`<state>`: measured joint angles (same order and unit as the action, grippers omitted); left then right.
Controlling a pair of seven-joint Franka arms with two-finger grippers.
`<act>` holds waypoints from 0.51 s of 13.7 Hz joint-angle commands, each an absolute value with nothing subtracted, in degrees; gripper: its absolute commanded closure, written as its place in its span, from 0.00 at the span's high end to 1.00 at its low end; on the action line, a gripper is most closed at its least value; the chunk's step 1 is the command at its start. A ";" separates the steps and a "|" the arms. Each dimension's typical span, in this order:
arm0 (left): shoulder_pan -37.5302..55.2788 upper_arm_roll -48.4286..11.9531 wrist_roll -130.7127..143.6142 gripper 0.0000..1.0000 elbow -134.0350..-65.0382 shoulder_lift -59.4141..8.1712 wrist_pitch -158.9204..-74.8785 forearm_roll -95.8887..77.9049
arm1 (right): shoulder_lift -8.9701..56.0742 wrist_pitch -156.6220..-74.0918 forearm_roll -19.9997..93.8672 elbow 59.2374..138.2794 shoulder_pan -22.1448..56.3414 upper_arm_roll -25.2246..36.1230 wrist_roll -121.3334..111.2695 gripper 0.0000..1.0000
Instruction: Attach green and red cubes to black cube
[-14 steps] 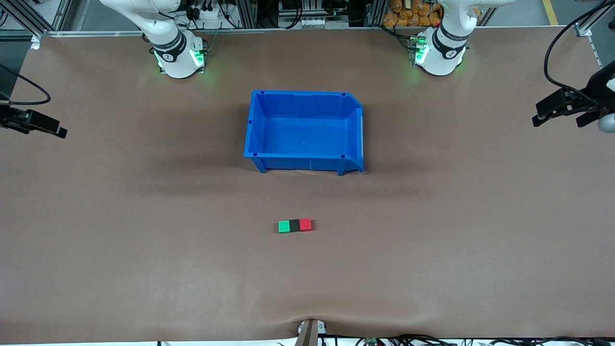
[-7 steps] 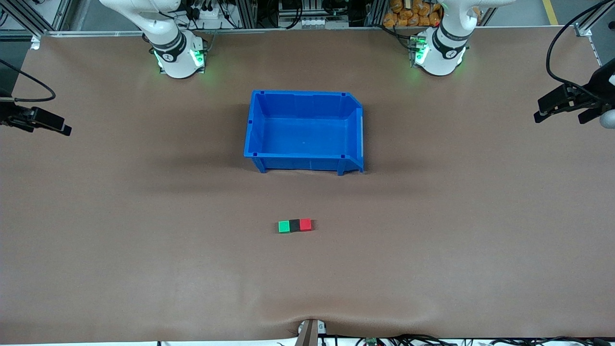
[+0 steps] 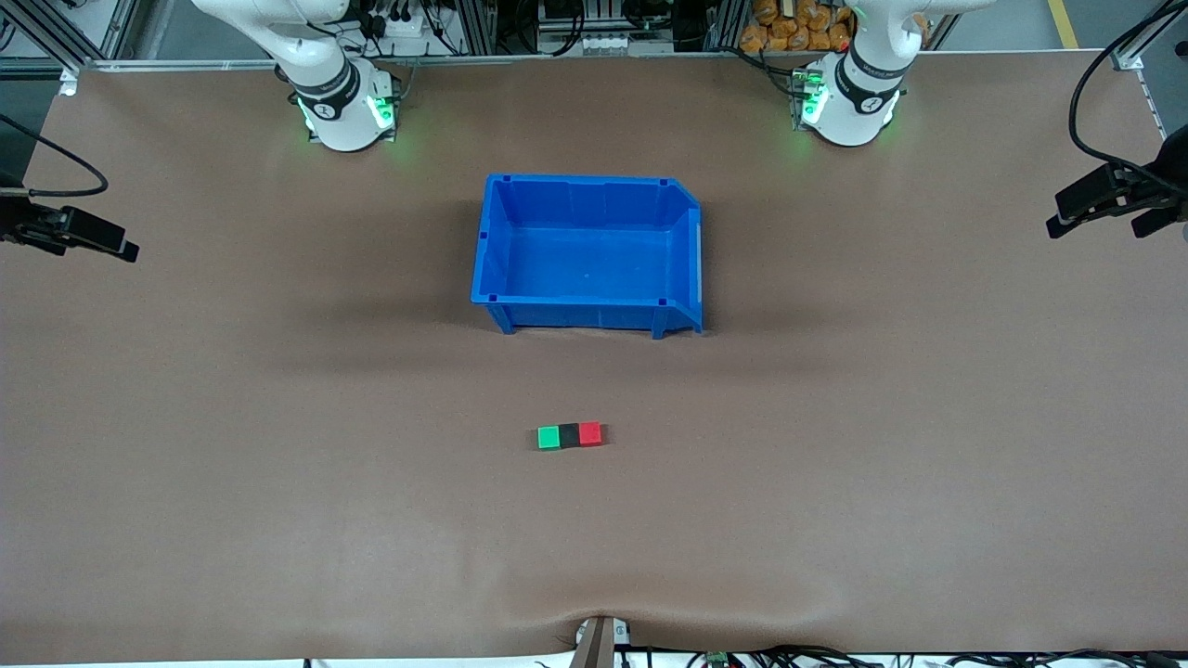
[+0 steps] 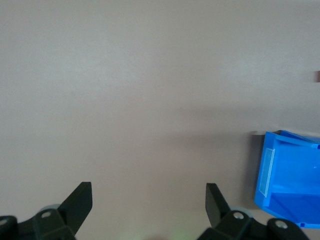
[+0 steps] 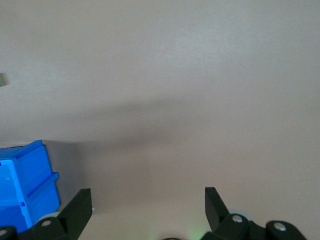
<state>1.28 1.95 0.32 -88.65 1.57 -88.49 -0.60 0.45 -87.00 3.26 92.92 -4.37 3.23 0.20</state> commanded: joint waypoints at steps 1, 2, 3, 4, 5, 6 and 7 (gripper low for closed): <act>1.32 1.93 0.70 1.00 -87.80 1.14 -88.07 0.00 | -0.88 -87.80 3.43 94.40 -4.04 3.34 0.62 1.00; 1.32 2.02 0.70 1.00 -87.80 1.14 -88.07 -0.09 | -0.88 -87.89 3.60 94.39 -4.04 3.34 0.70 1.00; 1.32 2.02 0.62 1.00 -87.80 1.14 -88.07 -0.09 | -0.79 -87.89 3.69 94.39 -4.04 3.34 0.70 1.00; 1.32 2.02 0.70 1.00 -87.80 1.06 -88.07 -0.09 | -0.79 -87.89 3.69 94.39 -4.04 3.34 0.62 1.00; 1.32 2.02 0.62 1.00 -87.80 0.79 -88.07 -0.09 | -0.79 -88.15 3.78 94.31 -4.04 3.34 0.70 1.00; 1.32 2.02 0.44 1.00 -87.80 0.79 -88.07 -0.17 | -0.79 -88.33 3.78 94.31 -4.04 3.34 0.70 1.00; 1.32 2.02 0.53 1.00 -87.80 0.79 -87.98 -0.18 | -0.79 -88.33 3.78 94.31 -4.04 3.34 0.62 1.00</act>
